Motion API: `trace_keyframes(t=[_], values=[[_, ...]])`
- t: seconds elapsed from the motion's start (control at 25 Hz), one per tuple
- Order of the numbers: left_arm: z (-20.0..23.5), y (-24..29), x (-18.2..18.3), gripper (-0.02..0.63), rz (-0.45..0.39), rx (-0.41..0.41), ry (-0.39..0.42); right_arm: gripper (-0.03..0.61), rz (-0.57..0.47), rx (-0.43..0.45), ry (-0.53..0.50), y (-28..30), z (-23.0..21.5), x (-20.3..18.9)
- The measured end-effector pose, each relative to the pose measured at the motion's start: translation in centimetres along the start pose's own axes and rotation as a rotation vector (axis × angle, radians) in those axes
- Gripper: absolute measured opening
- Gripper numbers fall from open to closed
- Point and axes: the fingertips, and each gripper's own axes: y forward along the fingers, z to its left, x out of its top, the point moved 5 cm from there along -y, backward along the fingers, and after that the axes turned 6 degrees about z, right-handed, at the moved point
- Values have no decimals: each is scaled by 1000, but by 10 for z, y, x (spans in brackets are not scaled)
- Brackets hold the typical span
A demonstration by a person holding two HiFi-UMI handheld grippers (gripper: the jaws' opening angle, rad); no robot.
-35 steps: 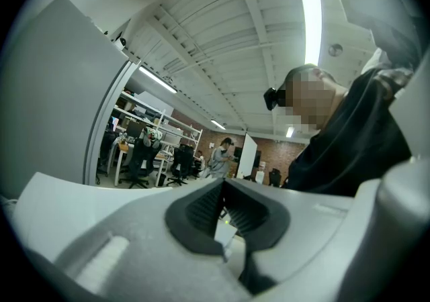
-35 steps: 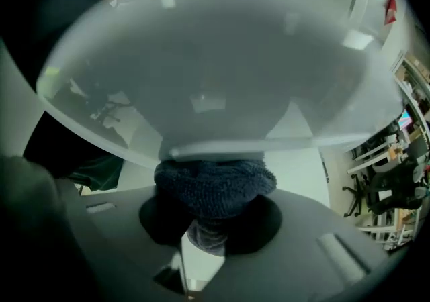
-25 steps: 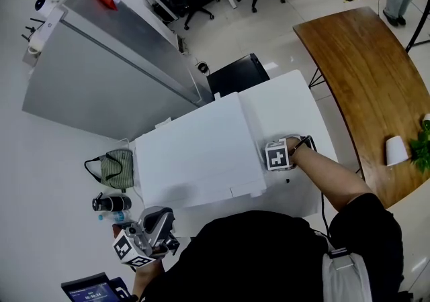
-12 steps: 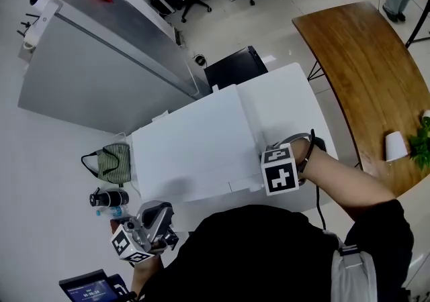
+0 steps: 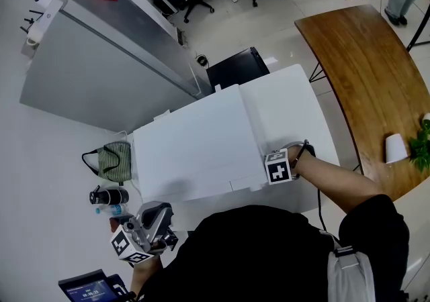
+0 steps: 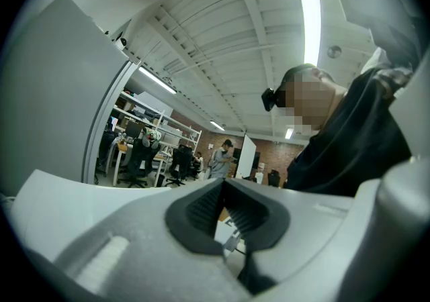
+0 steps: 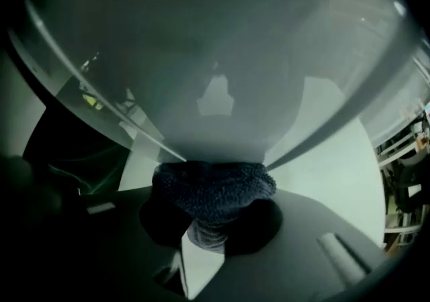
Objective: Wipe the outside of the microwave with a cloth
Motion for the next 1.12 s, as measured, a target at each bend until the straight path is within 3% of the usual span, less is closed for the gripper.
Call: trace_keyframes(t=[0.4,0.6,0.92,1.12], values=[[-5,8,1,3,-5,-36,10,94,-134,30,99,10,-4,-6],[-4,-2,-3,3,-19,-46,13,94,-244,30,299,3,-6,-35],[-10,-42,1,3,-62,-106,25,94,-719,-184,642,-125,4,-58],[-15,-101,0,3,-137,-160,60,94,-968,-371,717,-221,40,-23]])
